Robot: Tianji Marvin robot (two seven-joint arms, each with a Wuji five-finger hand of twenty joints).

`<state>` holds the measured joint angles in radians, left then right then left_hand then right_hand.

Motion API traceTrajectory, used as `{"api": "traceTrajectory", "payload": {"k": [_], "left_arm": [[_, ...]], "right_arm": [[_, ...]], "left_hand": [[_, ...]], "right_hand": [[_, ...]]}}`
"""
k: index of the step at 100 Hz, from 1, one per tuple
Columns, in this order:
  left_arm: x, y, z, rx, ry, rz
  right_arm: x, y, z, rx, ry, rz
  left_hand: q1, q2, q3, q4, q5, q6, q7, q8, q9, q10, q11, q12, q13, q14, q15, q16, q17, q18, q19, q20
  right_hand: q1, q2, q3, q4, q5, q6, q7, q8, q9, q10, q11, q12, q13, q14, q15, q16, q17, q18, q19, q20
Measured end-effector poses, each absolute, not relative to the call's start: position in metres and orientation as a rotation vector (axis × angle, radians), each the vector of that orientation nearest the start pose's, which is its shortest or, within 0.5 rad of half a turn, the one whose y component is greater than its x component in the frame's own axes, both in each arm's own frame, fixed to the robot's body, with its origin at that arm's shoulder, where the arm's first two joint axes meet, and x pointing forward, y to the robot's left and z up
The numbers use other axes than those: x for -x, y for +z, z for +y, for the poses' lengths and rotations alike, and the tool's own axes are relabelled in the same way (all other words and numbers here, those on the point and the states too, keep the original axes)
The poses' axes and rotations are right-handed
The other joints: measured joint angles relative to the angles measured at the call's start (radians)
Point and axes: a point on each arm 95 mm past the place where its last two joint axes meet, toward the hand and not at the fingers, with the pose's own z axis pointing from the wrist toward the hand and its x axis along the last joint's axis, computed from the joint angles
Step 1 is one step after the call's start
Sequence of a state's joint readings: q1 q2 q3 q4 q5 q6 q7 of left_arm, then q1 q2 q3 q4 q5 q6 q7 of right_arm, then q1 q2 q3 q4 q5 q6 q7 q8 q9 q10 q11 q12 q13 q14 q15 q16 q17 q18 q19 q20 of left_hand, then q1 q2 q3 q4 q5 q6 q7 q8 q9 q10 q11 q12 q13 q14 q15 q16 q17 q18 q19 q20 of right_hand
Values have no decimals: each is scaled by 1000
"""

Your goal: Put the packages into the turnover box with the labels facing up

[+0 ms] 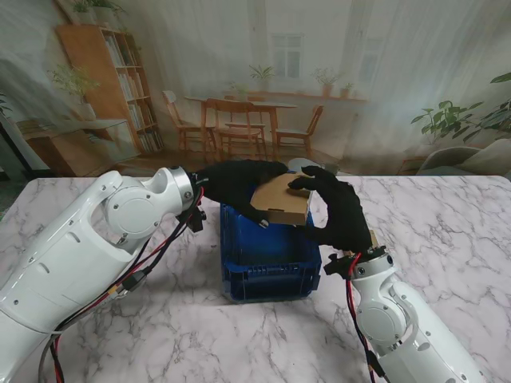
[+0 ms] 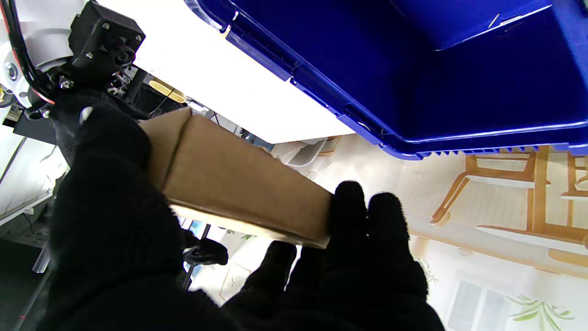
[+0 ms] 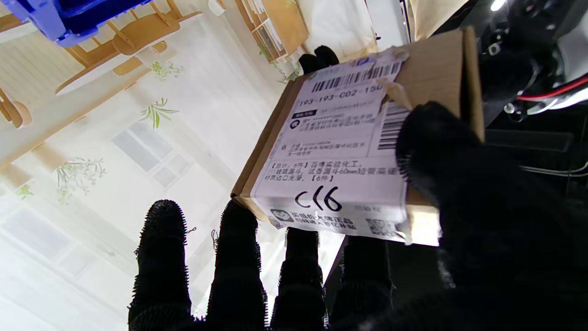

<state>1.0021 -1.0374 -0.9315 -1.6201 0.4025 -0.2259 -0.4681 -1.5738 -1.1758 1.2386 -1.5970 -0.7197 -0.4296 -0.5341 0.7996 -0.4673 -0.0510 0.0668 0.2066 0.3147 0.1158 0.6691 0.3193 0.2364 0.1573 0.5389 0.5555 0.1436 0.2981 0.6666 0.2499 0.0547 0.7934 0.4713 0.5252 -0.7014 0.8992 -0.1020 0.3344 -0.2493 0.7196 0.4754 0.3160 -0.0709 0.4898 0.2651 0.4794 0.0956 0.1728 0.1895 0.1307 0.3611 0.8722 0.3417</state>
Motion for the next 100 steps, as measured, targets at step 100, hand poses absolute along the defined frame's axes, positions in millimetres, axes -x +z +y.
{"api": "traceTrajectory", "payload": {"k": [100], "left_arm": [[-470, -171, -89, 1032, -1971, 1796]], "right_arm": [[-399, -258, 24, -1215, 2235, 673]], "left_hand": [[111, 352, 48, -39, 104, -84, 11, -140, 53, -51, -34, -189, -119, 26, -96, -202, -100, 17, -114, -15]], "right_hand": [[68, -57, -102, -184, 315, 80, 298, -114, 760, 92, 223, 281, 657, -17, 400, 278, 373, -28, 409, 60]]}}
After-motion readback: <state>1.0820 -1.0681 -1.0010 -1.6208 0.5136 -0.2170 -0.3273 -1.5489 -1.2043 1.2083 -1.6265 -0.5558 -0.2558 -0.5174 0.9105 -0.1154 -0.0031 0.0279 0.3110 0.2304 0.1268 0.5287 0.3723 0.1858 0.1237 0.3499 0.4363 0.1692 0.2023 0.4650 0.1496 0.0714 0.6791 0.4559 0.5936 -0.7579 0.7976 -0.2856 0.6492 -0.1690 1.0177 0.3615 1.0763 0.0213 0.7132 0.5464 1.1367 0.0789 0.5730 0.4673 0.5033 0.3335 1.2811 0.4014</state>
